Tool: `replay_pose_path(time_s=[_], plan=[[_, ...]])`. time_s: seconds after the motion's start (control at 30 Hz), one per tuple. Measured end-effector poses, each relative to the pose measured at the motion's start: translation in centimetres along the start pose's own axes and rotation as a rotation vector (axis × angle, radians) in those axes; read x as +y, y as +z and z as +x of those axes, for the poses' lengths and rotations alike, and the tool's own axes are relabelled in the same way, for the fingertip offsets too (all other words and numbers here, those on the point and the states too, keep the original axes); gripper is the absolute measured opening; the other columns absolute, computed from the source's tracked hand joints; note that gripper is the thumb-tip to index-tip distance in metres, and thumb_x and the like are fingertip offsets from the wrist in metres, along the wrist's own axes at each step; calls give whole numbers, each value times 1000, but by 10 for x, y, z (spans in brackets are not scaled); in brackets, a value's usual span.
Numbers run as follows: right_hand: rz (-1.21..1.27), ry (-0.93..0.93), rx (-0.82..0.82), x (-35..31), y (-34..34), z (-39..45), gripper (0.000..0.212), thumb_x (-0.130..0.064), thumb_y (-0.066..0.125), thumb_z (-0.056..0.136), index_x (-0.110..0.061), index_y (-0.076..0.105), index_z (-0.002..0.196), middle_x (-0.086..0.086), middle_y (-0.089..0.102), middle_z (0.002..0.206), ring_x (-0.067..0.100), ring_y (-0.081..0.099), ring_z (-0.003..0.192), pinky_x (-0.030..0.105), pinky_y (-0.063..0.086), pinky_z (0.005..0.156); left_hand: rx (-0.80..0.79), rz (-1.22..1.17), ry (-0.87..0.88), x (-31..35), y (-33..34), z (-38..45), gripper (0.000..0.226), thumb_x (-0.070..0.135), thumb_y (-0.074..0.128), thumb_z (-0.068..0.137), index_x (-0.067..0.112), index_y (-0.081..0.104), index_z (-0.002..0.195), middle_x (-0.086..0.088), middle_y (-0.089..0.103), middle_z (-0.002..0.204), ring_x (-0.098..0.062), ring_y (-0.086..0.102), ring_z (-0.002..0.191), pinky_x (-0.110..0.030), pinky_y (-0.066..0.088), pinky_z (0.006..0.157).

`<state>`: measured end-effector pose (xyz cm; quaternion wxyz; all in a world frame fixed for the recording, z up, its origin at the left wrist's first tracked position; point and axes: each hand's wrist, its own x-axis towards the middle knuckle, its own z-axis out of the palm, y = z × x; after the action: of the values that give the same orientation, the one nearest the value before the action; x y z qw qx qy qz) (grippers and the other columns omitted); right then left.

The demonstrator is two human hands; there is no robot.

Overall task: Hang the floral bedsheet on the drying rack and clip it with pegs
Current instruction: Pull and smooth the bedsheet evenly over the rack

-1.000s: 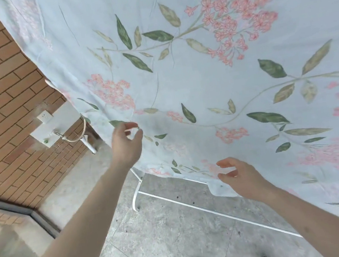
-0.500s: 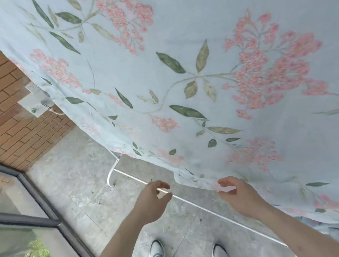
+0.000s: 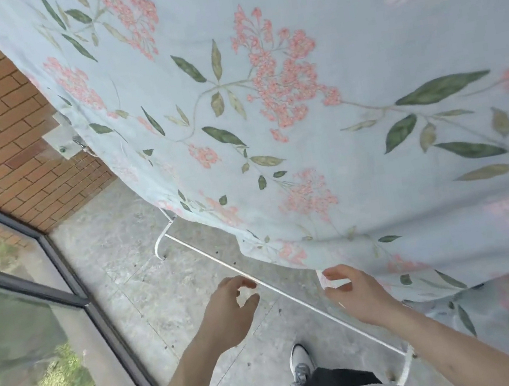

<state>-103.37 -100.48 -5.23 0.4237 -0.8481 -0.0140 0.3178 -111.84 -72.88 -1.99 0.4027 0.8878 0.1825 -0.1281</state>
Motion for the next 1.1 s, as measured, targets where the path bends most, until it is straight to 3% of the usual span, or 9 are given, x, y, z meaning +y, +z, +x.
replay_pose_path(time_s=[0.23,0.33,0.43,0.63,0.7,0.87,1.0,1.1], plan=[[-68,-43,13,49,-21,-66,34,-33,65,98,-34,59,132,-20,58,131,-5,62,101,9,46,70,25,-90,-8,10,64,-68,16,35,62,100,35,63,116,14,52,132,-8,55,117,-23,44,85],[-85,-10,-2,82,-38,-100,35,-35,65,96,-36,59,130,-25,57,130,-4,61,105,25,55,84,-17,-92,-22,21,107,-103,18,37,60,100,35,62,119,14,51,134,-10,55,119,-25,44,88],[-118,-2,-45,109,-54,-142,36,-33,66,96,-37,57,131,-24,57,128,-7,59,104,14,48,78,-52,-111,-46,33,147,-149,20,37,60,100,35,62,120,14,51,135,-8,55,120,-23,43,90],[-142,-82,-87,138,-92,-168,37,-30,67,95,-35,59,131,-24,59,130,-8,59,106,11,44,76,27,-147,-100,65,194,-196,18,38,60,100,37,63,117,15,51,130,-6,54,120,-26,50,84],[-173,-130,-130,146,-107,-171,36,-30,67,95,-36,59,129,-26,60,129,-6,60,107,9,42,77,70,-153,-118,80,214,-207,18,37,60,100,36,63,118,15,52,130,-7,55,120,-25,48,88],[-257,-273,-271,162,-147,-168,34,-28,66,95,-34,61,129,-25,61,129,-3,61,109,19,47,87,246,-248,-231,125,269,-226,17,36,61,100,34,64,117,15,54,126,-4,55,115,-18,42,82],[-359,-359,-397,185,-188,-173,34,-32,67,96,-39,59,128,-29,56,126,-8,58,109,6,42,77,354,-381,-309,169,325,-238,14,35,62,98,37,65,112,16,55,125,0,55,115,-16,47,73],[-395,-394,-450,201,-224,-180,33,-37,67,95,-45,57,126,-33,55,119,-8,58,108,21,51,86,369,-407,-329,205,365,-252,14,35,61,99,36,65,113,18,54,126,-1,54,118,-16,48,75]])
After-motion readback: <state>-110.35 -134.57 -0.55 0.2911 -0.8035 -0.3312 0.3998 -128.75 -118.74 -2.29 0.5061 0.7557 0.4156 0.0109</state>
